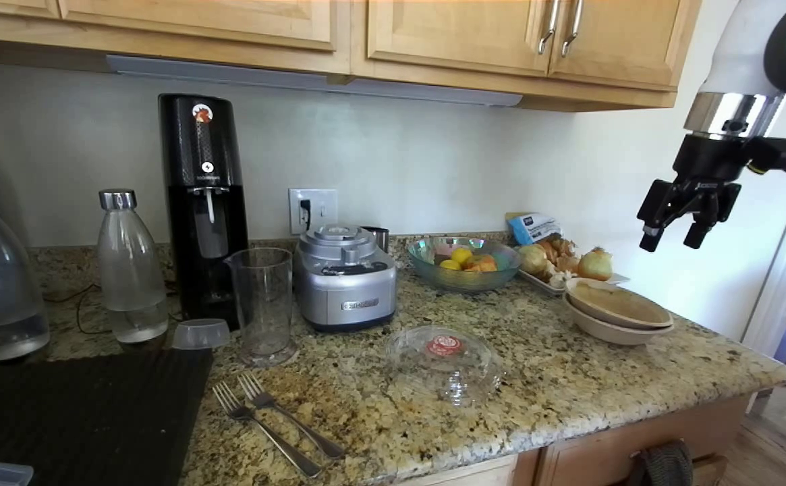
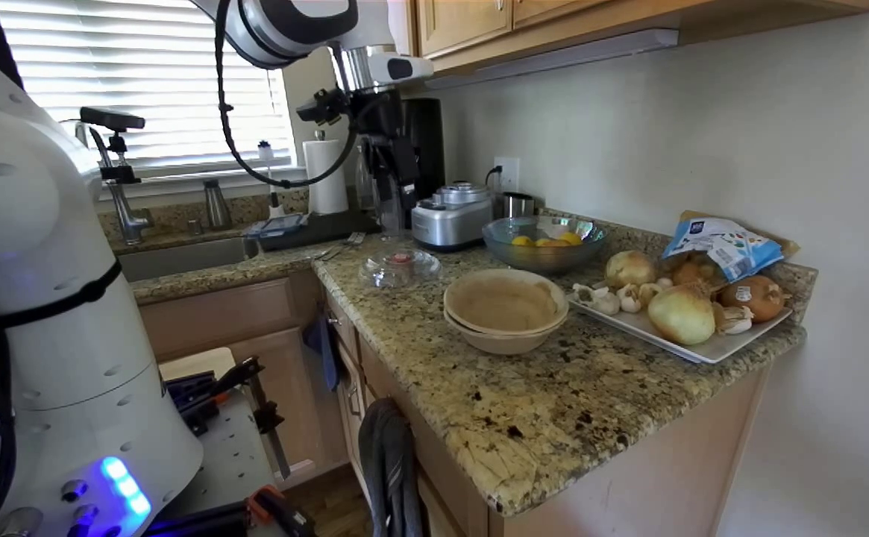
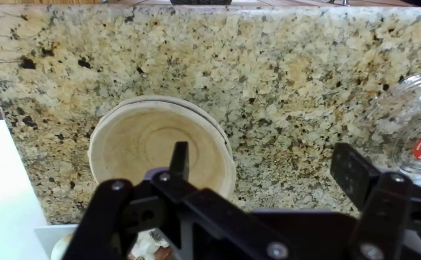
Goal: Unstack the bowls
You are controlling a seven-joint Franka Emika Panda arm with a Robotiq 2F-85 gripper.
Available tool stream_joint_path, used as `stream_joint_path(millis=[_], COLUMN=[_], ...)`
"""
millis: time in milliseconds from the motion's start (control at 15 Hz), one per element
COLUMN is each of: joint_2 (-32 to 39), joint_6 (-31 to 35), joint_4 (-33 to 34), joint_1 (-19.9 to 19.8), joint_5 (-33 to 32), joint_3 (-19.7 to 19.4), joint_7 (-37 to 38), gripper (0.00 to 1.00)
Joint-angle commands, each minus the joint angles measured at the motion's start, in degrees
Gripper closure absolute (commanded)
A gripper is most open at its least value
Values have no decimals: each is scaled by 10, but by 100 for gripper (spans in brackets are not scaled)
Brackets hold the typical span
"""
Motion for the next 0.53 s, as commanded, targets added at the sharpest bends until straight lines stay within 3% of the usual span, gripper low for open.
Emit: stream_joint_path(millis=[0, 467], joint_2=[11, 37], joint_6=[1, 15], joint_4=[5, 16], joint_1=[11, 8], joint_5=[-8, -20], joint_3=[-12, -10], joint_7=[5, 0], gripper=[0, 0])
